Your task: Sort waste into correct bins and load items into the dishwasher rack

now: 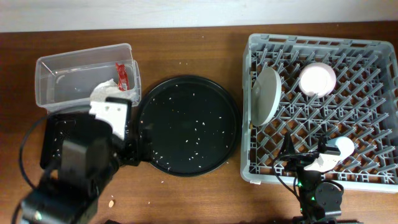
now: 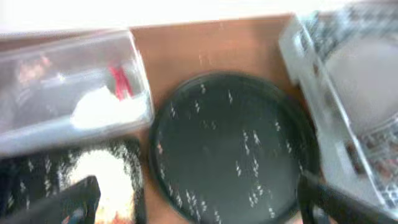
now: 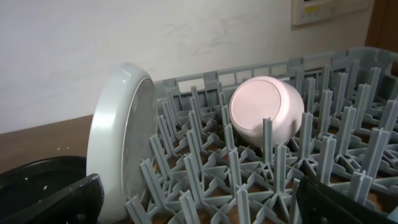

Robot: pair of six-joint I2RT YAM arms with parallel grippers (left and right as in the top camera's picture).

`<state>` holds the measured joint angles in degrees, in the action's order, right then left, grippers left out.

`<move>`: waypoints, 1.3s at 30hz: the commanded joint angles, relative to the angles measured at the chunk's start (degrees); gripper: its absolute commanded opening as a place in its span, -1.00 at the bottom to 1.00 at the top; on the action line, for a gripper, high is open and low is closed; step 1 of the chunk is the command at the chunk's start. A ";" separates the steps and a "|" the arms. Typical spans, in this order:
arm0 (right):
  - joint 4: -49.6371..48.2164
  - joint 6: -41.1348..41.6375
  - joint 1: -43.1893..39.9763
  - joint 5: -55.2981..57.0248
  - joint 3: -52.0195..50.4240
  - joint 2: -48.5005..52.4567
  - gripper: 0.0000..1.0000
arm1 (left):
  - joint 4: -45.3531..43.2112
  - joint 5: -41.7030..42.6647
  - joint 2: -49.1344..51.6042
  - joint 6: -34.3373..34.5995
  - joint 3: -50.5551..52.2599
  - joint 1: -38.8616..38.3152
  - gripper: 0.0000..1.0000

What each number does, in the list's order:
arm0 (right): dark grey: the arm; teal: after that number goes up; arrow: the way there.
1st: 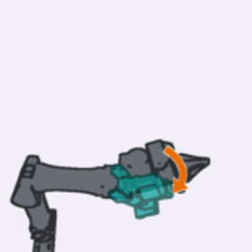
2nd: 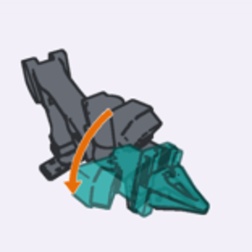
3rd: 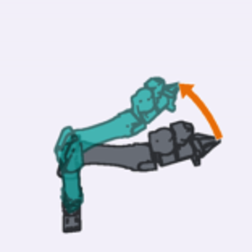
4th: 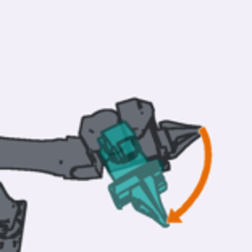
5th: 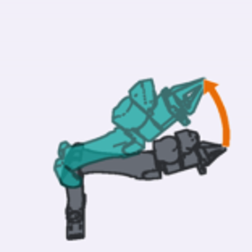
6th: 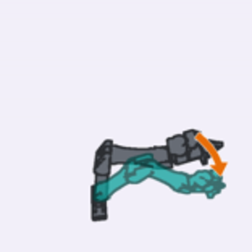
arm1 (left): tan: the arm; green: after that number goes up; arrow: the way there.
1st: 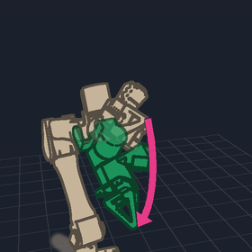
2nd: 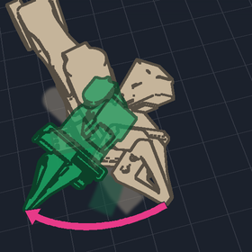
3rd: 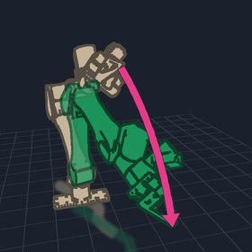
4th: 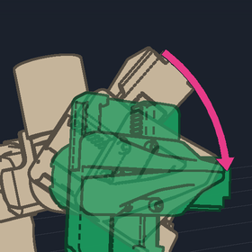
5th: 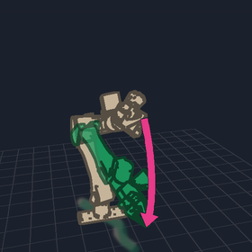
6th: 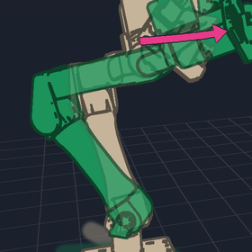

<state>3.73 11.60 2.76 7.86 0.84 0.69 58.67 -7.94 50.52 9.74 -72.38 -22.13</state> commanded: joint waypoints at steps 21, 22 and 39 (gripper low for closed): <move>0.09 -0.02 -0.22 0.09 -0.52 -0.33 0.96 | -54.95 -0.24 -50.25 -6.80 71.91 15.91 0.99; 0.09 -0.02 -0.22 0.09 -0.52 -0.33 0.96 | -55.06 -0.26 -50.25 -6.78 71.91 15.91 0.99; 0.09 -0.02 -0.22 0.09 -0.52 -0.33 0.97 | -54.80 -0.22 -50.16 -6.78 71.89 15.91 0.99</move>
<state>3.73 11.60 2.76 7.86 0.82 0.69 3.99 -8.80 0.84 3.84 -0.95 -6.55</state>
